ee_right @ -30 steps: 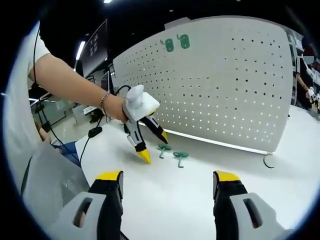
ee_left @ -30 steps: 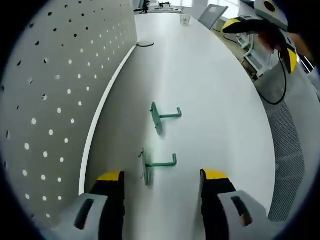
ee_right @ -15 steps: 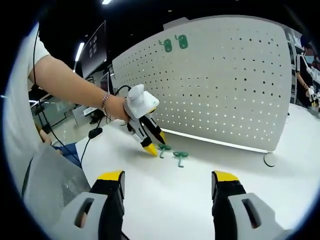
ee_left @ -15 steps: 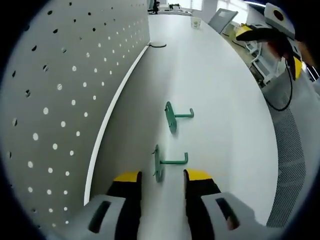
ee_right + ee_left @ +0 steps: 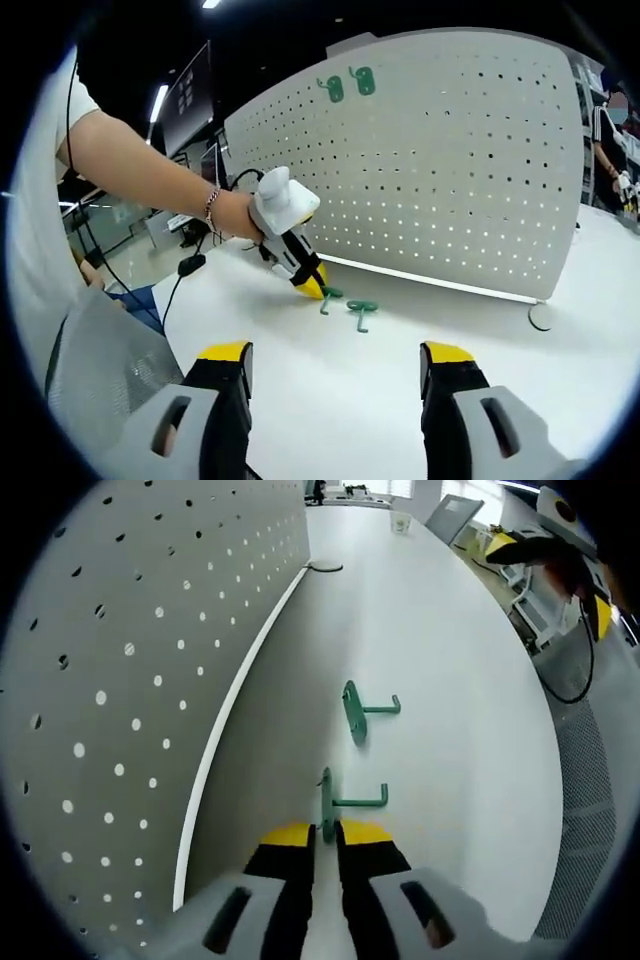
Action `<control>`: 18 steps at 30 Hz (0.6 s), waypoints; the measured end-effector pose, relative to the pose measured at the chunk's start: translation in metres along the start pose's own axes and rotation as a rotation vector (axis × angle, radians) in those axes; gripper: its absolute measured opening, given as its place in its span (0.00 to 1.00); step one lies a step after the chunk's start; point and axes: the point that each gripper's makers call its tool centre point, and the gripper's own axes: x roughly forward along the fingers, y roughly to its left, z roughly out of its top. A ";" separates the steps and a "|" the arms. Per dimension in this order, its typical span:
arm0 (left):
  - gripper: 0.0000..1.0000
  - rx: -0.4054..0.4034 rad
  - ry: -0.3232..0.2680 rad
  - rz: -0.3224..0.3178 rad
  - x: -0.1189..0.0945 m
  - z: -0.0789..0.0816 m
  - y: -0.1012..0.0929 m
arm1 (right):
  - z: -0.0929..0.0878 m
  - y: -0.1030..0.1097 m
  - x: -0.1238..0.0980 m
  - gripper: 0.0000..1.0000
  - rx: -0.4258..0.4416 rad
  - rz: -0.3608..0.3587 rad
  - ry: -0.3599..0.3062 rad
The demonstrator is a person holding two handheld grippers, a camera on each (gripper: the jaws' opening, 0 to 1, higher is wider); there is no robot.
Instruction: Insert the hook assembly into the mounting plate slot until the hook locks in place.
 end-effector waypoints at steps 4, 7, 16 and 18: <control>0.07 0.002 0.007 0.013 0.000 0.000 0.001 | 0.000 0.000 0.000 0.65 0.002 -0.001 0.001; 0.06 0.000 0.007 0.016 0.000 0.000 0.001 | 0.000 0.000 0.000 0.65 0.001 -0.001 0.001; 0.03 0.017 0.006 0.026 0.000 0.000 0.002 | 0.001 -0.002 -0.003 0.65 0.010 -0.008 -0.008; 0.03 0.021 0.003 0.025 0.000 0.000 0.002 | 0.001 -0.002 -0.003 0.65 0.011 -0.009 -0.009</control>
